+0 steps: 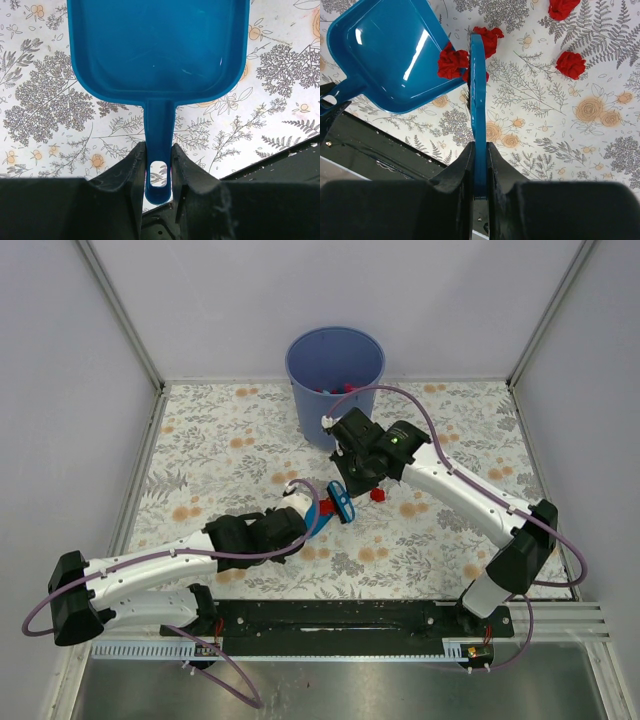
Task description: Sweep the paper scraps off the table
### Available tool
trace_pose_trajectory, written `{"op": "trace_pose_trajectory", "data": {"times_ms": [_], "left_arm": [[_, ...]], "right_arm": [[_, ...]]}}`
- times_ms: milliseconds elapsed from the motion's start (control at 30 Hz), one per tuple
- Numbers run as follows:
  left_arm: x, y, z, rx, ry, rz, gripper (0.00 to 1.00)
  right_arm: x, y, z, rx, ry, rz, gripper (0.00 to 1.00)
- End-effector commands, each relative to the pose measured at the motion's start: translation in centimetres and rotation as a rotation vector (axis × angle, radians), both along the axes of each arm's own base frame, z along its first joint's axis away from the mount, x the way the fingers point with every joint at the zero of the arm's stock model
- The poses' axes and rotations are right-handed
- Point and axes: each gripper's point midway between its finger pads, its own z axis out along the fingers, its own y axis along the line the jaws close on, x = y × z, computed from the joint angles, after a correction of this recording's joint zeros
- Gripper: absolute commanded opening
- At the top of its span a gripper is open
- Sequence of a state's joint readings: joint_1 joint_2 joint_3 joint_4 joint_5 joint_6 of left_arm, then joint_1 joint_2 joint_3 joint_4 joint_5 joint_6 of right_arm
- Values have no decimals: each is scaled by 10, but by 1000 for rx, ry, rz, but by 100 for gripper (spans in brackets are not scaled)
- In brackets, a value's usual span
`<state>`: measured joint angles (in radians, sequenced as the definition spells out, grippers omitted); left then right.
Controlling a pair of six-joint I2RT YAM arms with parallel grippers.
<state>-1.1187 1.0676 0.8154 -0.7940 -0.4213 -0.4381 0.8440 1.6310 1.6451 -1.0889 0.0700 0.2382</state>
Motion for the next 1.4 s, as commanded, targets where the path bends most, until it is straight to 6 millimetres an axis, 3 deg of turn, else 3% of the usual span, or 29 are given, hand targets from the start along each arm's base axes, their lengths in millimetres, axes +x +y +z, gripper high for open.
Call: {"op": "trace_pose_trajectory", "data": {"times_ms": [0,167,433,667,933,1367], "left_arm": [[11,-7,22,-52,-73,20,0],[15,-8,24,-58,-91,26,0],[24,-6,36,-56,-152,42,0],[31,-12,42,-49,-182,30,0],[33,-13,48,-44,-189,15,0],[28,-18,98,-52,-152,9,0]], "right_arm": [[7,1,38,88,-76,-51,0],[6,7,45,120,-67,-41,0],[-8,29,34,178,55,5,0],[-12,42,47,244,75,47,0],[12,13,75,164,-86,-77,0],[43,-54,138,199,-241,-401,0]]}}
